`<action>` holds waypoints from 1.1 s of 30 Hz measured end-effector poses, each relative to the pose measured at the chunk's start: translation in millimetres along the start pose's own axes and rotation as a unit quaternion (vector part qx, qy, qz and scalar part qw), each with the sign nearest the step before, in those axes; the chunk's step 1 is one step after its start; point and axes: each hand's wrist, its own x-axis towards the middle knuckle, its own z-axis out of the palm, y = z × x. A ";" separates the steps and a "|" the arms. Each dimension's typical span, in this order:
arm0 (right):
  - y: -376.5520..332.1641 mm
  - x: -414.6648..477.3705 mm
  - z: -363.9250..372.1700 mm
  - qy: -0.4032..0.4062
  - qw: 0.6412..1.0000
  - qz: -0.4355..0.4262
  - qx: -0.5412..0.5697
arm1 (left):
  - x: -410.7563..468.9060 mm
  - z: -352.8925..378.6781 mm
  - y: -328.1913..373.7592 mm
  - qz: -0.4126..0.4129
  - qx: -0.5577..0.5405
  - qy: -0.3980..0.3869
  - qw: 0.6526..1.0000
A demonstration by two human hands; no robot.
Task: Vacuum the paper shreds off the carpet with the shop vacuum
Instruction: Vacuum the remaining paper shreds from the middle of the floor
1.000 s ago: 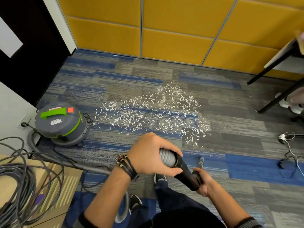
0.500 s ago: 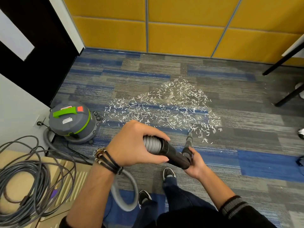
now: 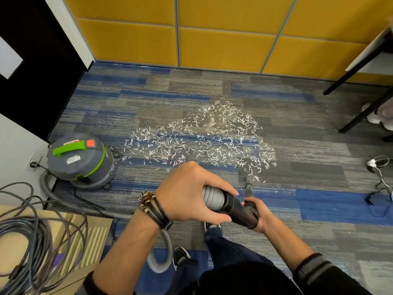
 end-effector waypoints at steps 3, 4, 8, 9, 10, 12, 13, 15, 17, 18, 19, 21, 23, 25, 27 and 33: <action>2.0 5.5 -8.6 0.014 1.000 0.006 -0.013 | -3.1 -0.5 -4.7 -0.011 -0.009 -0.008 1.000; 1.4 6.7 -5.7 0.011 1.000 0.006 -0.013 | -4.2 -3.0 -6.1 -0.013 -0.009 -0.002 1.000; -7.0 7.1 29.2 -0.039 0.999 0.007 -0.018 | -10.9 -22.0 -7.1 -0.017 -0.010 0.036 0.999; -8.6 8.9 39.8 -0.050 0.999 0.008 -0.020 | -11.8 -25.3 -5.2 -0.014 -0.005 0.042 0.999; -10.4 9.6 49.5 -0.050 0.998 0.007 -0.023 | -11.4 -27.2 -2.9 -0.010 0.002 0.046 0.999; -10.9 12.4 65.5 -0.042 0.998 0.006 -0.039 | -9.4 -28.3 -1.1 -0.009 0.019 0.049 0.999; -9.9 13.8 70.4 -0.038 0.998 0.002 -0.040 | -8.5 -28.0 -2.1 -0.011 0.023 0.049 0.998; -6.0 15.7 70.6 -0.031 0.999 -0.004 -0.034 | -7.3 -26.2 -5.1 -0.016 0.017 0.042 0.999; -5.0 13.2 63.6 -0.019 0.999 -0.003 -0.025 | -4.6 -22.2 -6.0 -0.012 0.014 0.022 1.000; -4.6 10.4 58.0 -0.006 1.000 -0.004 -0.031 | -3.4 -20.1 -6.0 -0.012 0.013 0.012 1.000; -4.6 8.4 51.2 0.008 0.999 -0.009 -0.037 | -2.2 -18.1 -7.1 -0.013 0.012 0.005 1.000; -4.8 0.6 37.4 0.042 0.998 -0.019 -0.036 | -0.2 -13.6 -11.9 -0.018 0.004 0.000 1.000; -5.8 -3.6 21.0 0.073 0.996 -0.027 -0.044 | 2.1 -5.0 -14.3 -0.018 -0.003 -0.014 1.000; -10.0 -7.7 11.3 0.086 0.993 -0.032 -0.068 | 6.0 2.8 -9.9 -0.008 0.000 -0.019 1.000; -17.7 -6.9 10.7 0.084 0.992 -0.037 -0.081 | 10.9 0.6 -4.0 0.003 0.000 0.002 1.000; -30.1 12.7 39.1 0.080 0.990 -0.075 -0.088 | 14.2 -13.5 2.7 0.015 0.032 0.046 0.998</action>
